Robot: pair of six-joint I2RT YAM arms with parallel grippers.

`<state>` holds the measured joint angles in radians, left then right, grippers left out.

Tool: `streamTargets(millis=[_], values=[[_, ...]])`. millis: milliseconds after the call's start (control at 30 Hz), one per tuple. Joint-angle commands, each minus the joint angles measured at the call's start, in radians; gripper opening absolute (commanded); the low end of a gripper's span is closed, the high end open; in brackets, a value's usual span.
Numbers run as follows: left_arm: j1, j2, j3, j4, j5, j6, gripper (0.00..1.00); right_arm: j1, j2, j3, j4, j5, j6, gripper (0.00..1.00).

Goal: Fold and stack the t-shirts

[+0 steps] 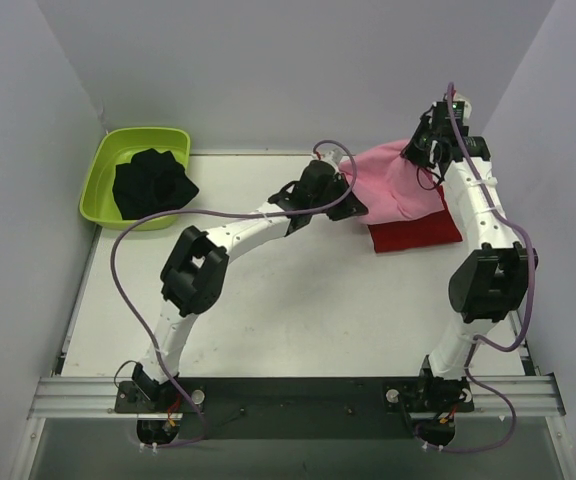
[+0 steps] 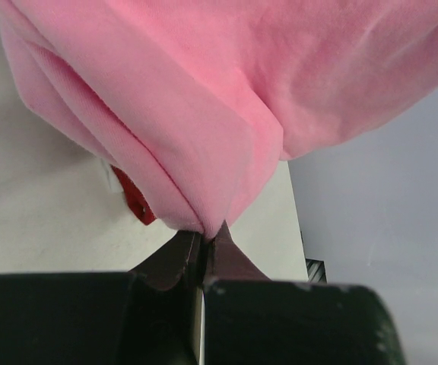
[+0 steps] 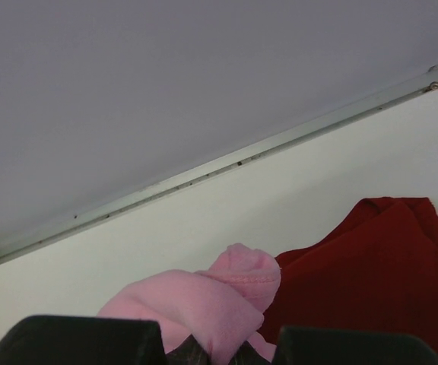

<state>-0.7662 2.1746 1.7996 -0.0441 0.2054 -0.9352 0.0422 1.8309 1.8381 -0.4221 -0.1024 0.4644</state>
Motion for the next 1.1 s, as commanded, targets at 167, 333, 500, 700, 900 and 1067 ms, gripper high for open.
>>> streamTargets(millis=[167, 333, 500, 700, 900, 1067], values=[[-0.036, 0.165, 0.236, -0.031, 0.069, 0.033, 0.00, -0.063, -0.053, -0.022, 0.063, 0.027, -0.020, 0.00], [-0.059, 0.231, 0.277, -0.034, 0.086, 0.039, 0.00, -0.068, -0.030, -0.025, 0.065, 0.023, -0.018, 0.00], [-0.073, 0.287, 0.251, 0.003, 0.086, 0.021, 0.00, -0.073, -0.006, -0.036, 0.068, 0.030, -0.017, 0.00], [-0.087, 0.337, 0.247, 0.030, 0.094, 0.004, 0.00, -0.077, 0.016, -0.063, 0.075, 0.040, -0.015, 0.00], [-0.087, 0.321, 0.212, 0.102, 0.106, -0.007, 0.00, -0.076, 0.048, -0.100, 0.088, 0.084, -0.020, 0.00], [-0.085, 0.260, 0.121, 0.159, 0.114, -0.016, 0.41, -0.076, 0.082, -0.099, 0.092, 0.098, -0.039, 0.00]])
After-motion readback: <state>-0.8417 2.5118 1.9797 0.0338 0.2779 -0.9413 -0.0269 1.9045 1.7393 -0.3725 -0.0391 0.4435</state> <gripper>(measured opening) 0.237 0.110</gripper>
